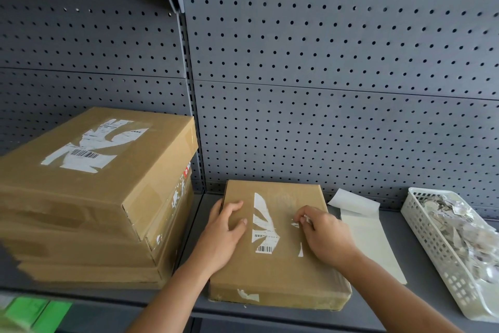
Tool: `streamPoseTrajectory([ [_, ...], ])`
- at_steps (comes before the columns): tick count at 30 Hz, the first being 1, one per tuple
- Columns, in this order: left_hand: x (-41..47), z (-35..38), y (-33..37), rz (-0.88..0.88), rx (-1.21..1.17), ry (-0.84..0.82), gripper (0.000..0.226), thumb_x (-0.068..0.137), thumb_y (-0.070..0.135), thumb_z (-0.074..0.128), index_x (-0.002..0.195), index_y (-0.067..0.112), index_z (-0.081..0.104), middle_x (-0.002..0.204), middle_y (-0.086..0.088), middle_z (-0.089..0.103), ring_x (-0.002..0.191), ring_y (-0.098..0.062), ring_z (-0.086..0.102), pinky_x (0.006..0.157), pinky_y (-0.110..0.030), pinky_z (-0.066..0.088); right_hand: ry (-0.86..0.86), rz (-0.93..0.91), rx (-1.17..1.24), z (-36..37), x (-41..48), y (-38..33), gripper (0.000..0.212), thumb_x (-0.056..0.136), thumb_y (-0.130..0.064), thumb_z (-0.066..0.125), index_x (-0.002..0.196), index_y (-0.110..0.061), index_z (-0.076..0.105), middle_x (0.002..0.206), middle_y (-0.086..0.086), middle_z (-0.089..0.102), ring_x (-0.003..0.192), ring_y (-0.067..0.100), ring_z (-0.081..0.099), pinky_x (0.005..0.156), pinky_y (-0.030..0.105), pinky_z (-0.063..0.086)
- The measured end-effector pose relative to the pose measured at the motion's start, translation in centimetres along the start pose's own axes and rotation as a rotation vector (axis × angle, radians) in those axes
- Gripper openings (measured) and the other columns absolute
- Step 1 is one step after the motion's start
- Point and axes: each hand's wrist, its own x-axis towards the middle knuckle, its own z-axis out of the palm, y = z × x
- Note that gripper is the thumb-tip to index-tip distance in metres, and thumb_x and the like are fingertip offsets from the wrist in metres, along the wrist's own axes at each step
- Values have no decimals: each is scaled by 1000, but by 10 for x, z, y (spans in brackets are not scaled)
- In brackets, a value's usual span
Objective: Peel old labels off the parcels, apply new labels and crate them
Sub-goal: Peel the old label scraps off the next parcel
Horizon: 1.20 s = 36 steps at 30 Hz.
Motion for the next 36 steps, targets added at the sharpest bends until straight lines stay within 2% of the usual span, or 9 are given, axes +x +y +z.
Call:
streamPoseTrajectory([
  [4,1,0,0,-6,-4,-5,39,102,47,49,140,52,42,161,19,13,120,-2,44,96,-29,46,-38,7,9,-2,-2,0,24,94,-16,41,91,-34,58,74,-27,50,79,13,57,69,30,45],
  [8,1,0,0,-3,-1,-5,40,102,47,48,141,50,41,161,19,12,118,1,40,91,-25,41,-5,22,90,-3,-1,3,22,98,-22,43,95,-38,59,66,-23,52,69,5,52,62,25,39],
  [14,1,0,0,-2,10,-2,40,102,47,48,141,50,41,161,20,12,117,1,41,91,-26,42,-1,-31,13,0,-1,2,22,95,-20,44,95,-37,58,66,-27,48,70,7,51,59,24,37],
  [17,1,0,-1,-2,4,-5,40,102,48,49,141,50,42,160,20,13,119,1,43,94,-27,44,-29,4,15,-2,3,3,23,93,-20,42,92,-36,58,66,-22,50,72,10,53,58,21,35],
  [21,2,-1,0,0,-4,-1,40,102,48,49,141,50,42,158,21,15,119,-2,45,98,-30,46,-11,21,77,-3,4,5,20,94,-22,45,91,-36,58,62,-17,52,65,4,51,58,22,35],
  [23,2,0,0,-6,-8,-4,39,102,47,49,140,49,42,158,21,15,118,-1,46,97,-29,47,-2,-21,41,-2,3,5,15,94,-26,48,94,-37,58,66,-20,53,66,2,52,58,21,36],
  [27,0,0,1,1,-10,-5,40,102,47,49,142,49,41,158,21,13,117,1,41,90,-25,42,6,-123,-15,0,2,7,7,93,-34,53,98,-36,58,90,-21,59,74,6,59,66,28,49],
  [32,0,-1,2,2,-1,-4,39,102,47,48,140,50,42,157,21,15,116,-1,46,92,-26,46,6,-181,-44,-1,5,12,3,94,-34,53,93,-34,56,82,-26,50,70,4,55,65,27,47],
  [36,0,0,2,2,-9,-1,40,102,46,49,141,48,42,156,21,16,115,-1,46,96,-28,47,5,-222,-32,-1,8,15,6,94,-35,57,99,-35,60,95,-23,58,74,2,56,68,26,49],
])
